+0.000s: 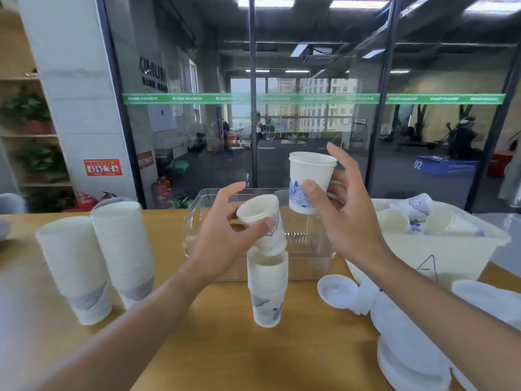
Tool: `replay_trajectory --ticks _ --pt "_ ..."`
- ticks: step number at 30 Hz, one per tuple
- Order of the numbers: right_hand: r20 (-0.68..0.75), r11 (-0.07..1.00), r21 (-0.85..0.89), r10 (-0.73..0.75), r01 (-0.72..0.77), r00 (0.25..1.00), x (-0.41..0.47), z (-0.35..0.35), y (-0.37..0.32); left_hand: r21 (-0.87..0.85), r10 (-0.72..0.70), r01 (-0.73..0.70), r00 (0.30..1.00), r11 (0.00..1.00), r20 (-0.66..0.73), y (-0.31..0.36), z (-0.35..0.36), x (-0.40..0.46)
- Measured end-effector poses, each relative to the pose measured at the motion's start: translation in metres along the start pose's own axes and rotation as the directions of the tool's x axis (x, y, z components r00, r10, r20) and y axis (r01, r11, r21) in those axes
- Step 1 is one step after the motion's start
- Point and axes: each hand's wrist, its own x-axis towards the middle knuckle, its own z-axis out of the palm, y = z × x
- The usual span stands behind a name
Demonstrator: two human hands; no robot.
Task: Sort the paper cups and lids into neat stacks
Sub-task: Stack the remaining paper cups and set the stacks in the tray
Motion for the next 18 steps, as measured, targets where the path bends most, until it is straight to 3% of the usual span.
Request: replay_trajectory --ticks 10,18 --pt "-0.026 0.991 0.08 -0.103 0.105 0.994 -0.017 0.039 -0.002 -0.031 -0.001 0.004 0.998 1.0 0.069 -0.013 -0.014 -0.019" --pt "0.066 0.996 -0.029 -0.079 0.081 0.995 -0.04 0.047 0.014 -0.006 0.026 -0.025 0.978 1.0 0.206 -0.026 -0.001 -0.023"
